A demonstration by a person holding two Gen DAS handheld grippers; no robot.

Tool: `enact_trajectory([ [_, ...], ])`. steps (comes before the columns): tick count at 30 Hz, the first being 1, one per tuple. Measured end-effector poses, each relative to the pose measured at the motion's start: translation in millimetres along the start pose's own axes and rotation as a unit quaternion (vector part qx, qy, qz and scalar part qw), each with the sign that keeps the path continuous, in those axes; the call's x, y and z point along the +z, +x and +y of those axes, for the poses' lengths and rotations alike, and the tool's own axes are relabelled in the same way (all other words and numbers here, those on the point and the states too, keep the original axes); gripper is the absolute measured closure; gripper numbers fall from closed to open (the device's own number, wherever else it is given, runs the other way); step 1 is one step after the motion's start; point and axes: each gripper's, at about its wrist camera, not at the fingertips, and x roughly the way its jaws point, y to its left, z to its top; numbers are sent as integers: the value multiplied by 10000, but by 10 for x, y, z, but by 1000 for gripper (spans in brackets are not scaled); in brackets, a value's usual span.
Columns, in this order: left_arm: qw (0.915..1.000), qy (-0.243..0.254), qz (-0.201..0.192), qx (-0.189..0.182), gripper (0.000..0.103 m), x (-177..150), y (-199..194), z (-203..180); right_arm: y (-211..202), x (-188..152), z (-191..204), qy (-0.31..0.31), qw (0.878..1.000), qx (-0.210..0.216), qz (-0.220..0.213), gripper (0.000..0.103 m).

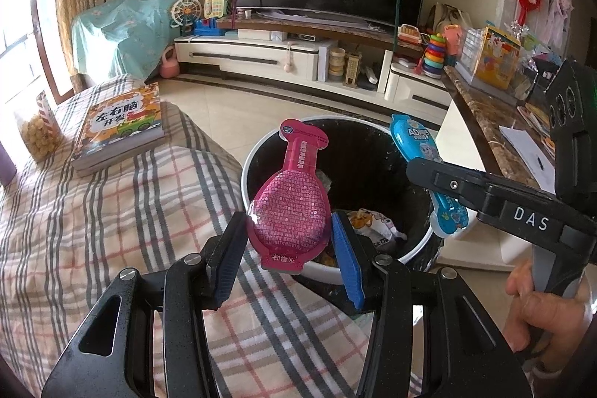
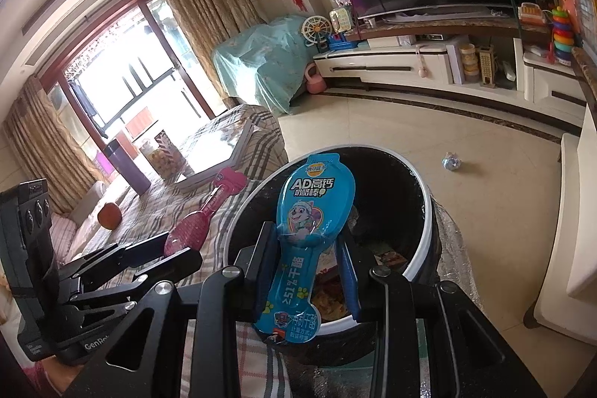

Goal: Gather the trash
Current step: 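Carry pink candy toy and blue AD candy toy over the bin, then open both grippers to drop the candy toys into the bin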

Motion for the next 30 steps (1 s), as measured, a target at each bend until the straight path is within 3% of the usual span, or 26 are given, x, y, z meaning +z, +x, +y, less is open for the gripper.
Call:
enact_trajectory([
  [30, 9998, -5, 208, -16, 57, 134, 306, 11, 216, 181, -139, 56, 9998, -42, 199, 71],
])
